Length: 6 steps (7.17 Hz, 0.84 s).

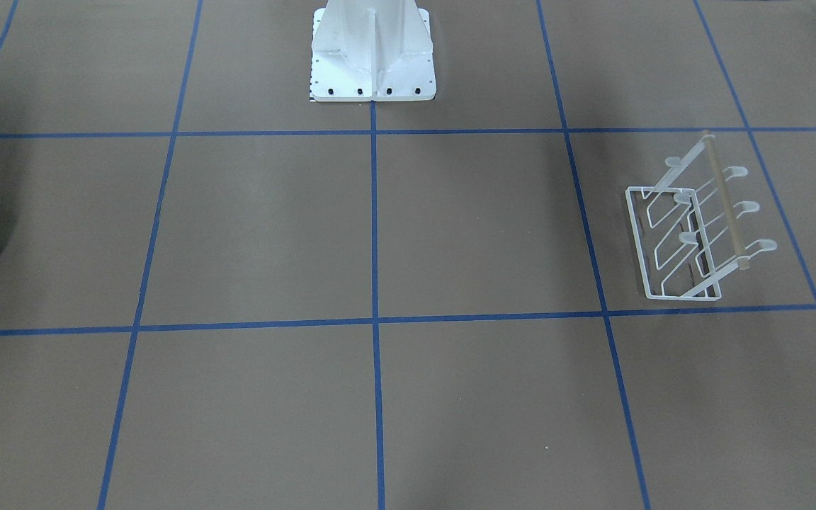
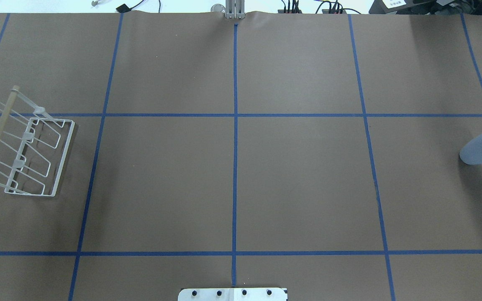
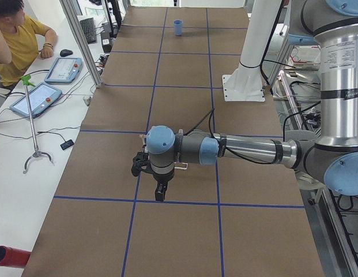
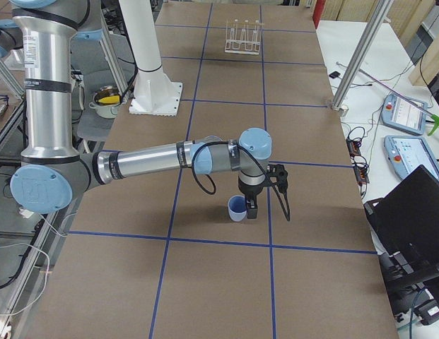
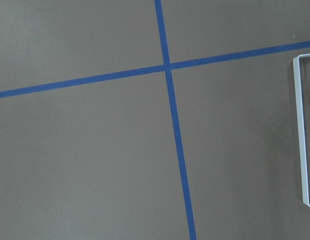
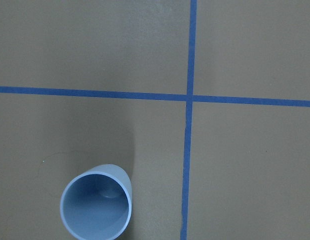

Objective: Hang cup on cup holder
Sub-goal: 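Lower the right gripper over the light blue cup lying on its side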

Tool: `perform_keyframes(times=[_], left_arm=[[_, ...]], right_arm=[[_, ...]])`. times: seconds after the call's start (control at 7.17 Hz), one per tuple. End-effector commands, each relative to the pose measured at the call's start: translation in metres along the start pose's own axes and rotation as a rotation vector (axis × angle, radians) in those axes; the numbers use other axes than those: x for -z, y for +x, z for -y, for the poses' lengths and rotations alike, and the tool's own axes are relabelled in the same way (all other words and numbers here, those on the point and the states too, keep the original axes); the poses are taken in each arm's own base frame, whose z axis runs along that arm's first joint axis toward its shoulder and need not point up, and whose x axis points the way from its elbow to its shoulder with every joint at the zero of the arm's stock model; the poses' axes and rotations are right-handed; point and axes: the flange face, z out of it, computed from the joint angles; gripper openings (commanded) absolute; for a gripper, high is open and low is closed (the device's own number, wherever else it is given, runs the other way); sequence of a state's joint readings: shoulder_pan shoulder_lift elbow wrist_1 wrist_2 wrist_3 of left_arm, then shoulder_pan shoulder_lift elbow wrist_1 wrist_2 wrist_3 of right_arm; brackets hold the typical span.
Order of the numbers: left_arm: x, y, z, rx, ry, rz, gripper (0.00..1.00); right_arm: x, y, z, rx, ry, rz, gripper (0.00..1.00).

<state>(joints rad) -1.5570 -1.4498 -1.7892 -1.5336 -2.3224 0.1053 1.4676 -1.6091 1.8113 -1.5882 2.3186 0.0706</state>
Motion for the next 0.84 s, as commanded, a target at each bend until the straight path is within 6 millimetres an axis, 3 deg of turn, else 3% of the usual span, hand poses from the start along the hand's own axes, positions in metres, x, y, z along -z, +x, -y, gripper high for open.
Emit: perform_keyframes(times=[0.0,0.14,0.42,0.7], left_arm=[[0.0,0.0,-0.001,0.002,0.001,-0.001,0.98],[-0.001,-0.001,-0.002,0.002,-0.001,-0.002,0.98],[-0.002,-0.001,-0.002,0.003,-0.002,-0.002,0.98],[-0.002,-0.002,-0.003,0.003,-0.003,-0.002,0.98]], right_arm=[[-0.011,-0.032,0.005,0.102,0.025,0.089,1.0],[-0.015,-0.031,0.0,0.1,0.014,0.092,1.0],[-0.036,-0.01,-0.011,0.071,-0.022,0.018,1.0],[-0.07,0.006,-0.012,0.091,-0.001,0.012,1.0]])
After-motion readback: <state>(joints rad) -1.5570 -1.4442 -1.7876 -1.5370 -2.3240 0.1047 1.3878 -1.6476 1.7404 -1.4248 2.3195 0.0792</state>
